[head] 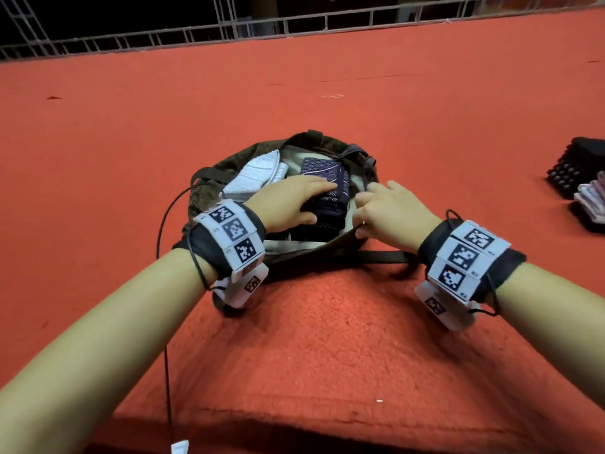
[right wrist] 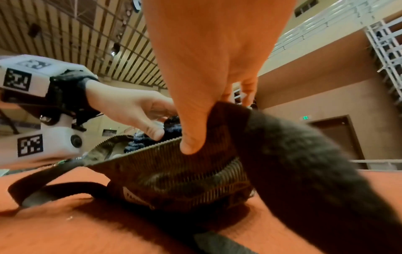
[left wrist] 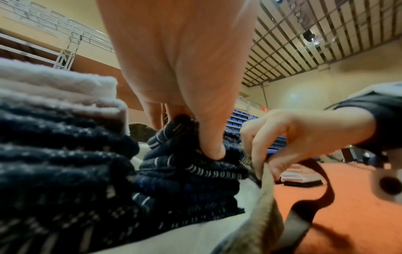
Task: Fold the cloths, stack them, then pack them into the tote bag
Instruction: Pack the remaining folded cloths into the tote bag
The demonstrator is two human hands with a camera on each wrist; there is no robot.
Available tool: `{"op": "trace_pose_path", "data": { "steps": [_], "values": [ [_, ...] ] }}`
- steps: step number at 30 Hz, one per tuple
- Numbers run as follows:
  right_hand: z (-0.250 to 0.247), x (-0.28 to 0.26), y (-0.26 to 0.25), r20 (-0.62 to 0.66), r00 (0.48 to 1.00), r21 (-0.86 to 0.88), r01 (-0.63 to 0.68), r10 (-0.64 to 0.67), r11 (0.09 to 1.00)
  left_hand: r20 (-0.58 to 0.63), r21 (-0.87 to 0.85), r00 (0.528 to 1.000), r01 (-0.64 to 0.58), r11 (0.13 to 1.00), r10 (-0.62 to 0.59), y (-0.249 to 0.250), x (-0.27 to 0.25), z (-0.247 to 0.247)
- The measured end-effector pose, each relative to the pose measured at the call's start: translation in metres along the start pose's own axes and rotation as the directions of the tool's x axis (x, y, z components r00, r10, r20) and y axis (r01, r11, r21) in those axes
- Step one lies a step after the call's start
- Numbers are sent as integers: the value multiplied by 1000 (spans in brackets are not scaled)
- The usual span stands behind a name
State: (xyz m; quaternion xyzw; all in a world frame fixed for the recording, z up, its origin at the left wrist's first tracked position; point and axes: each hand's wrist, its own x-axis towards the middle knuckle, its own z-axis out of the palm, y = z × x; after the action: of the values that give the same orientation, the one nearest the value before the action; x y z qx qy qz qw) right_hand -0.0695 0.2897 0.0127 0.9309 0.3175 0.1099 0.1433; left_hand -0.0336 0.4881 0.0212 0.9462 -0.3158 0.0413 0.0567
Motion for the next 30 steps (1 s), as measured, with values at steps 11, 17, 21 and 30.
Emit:
{"op": "trace_pose_path", "data": {
  "steps": [11,17,21,30],
  "values": [
    [-40,-11,20,-257,947,107,227,-194,968,47,-213,996,86,973,-78,-16,9,-36],
    [-22,-15,3,-228,967,198,158,-111,967,-228,-400,914,226,888,-335,-29,-42,-59],
    [-16,1,-15,-235,962,252,199,-140,947,-179,-326,592,718,615,-786,-72,-89,-35],
    [-24,19,-20,-333,942,596,239,-35,766,-15,-118,588,802,585,-809,-69,-106,-11]
  ]
}}
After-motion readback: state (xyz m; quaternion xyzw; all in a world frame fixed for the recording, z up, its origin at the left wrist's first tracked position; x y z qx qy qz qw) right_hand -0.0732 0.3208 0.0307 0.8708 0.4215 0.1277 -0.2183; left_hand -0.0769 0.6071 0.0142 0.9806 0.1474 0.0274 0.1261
